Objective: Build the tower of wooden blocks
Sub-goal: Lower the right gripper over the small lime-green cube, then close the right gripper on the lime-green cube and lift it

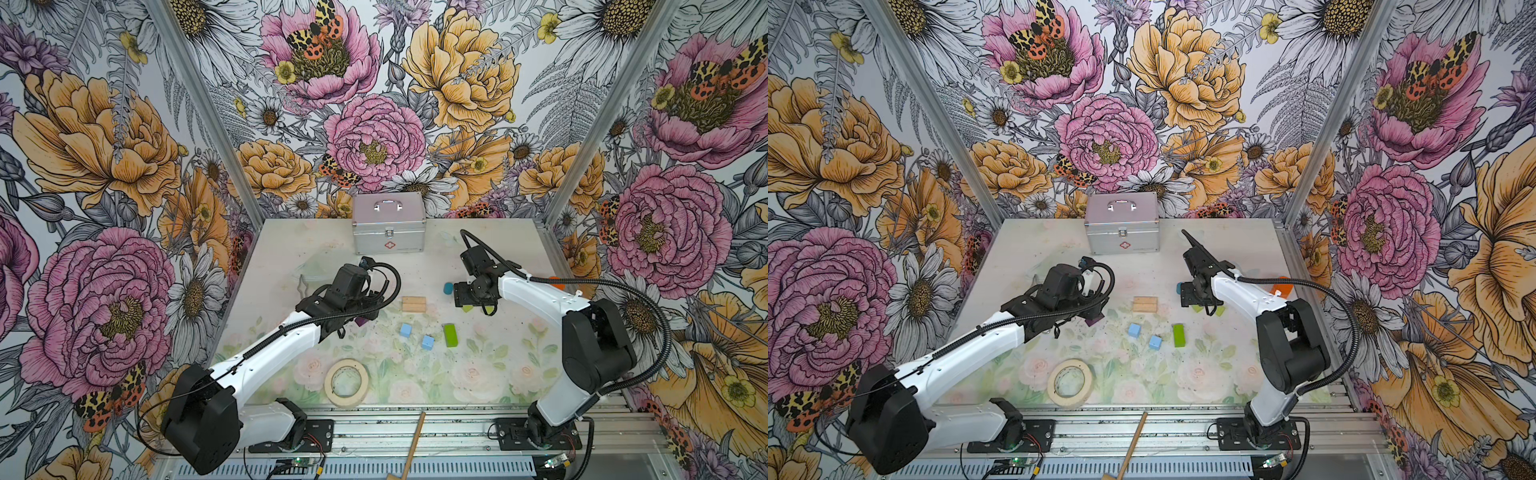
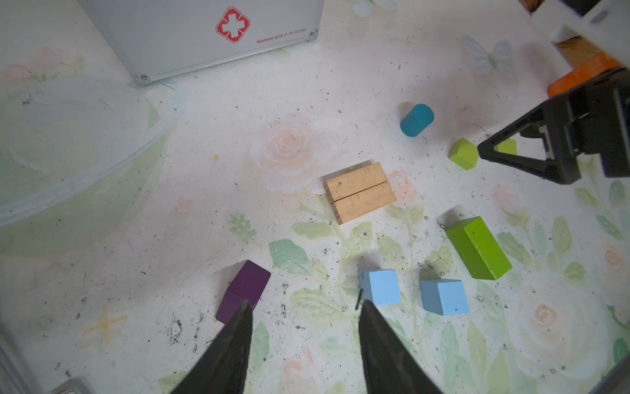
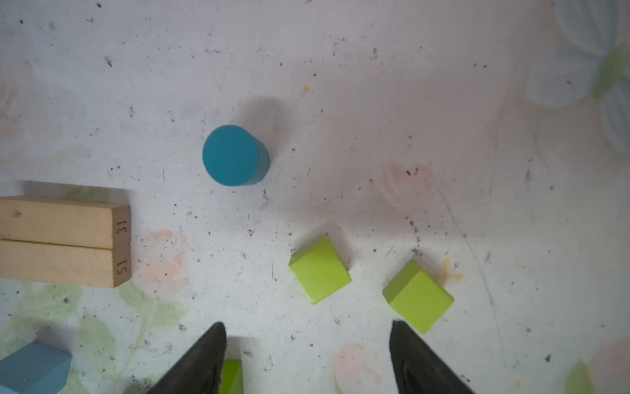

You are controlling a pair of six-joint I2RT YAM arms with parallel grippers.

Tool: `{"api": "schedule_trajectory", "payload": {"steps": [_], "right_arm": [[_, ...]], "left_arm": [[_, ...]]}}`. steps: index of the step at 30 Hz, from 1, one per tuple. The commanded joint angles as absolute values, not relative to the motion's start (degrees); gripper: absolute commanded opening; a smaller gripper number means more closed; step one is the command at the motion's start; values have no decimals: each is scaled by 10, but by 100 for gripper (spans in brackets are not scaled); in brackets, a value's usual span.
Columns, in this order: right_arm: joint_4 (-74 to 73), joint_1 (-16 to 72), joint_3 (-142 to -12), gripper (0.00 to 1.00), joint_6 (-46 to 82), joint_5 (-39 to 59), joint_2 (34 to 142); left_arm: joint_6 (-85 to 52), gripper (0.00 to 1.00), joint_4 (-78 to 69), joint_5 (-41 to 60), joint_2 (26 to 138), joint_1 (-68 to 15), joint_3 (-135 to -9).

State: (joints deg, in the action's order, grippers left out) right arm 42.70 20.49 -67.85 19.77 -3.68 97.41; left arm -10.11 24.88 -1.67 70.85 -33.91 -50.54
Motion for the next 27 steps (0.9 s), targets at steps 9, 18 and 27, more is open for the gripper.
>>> {"api": "schedule_trajectory", "payload": {"steps": [9,18,27], "right_arm": [[449,175,-715,80,37,27,1031],[449,174,-731,77,28,27,1079],[446,175,-741,71,31,31,1099]], "left_arm": [[-104,52,202,-6,683,-327,-488],[-105,52,200,1,684,-325,-488],[-104,52,198,2,685,-325,-488]]}}
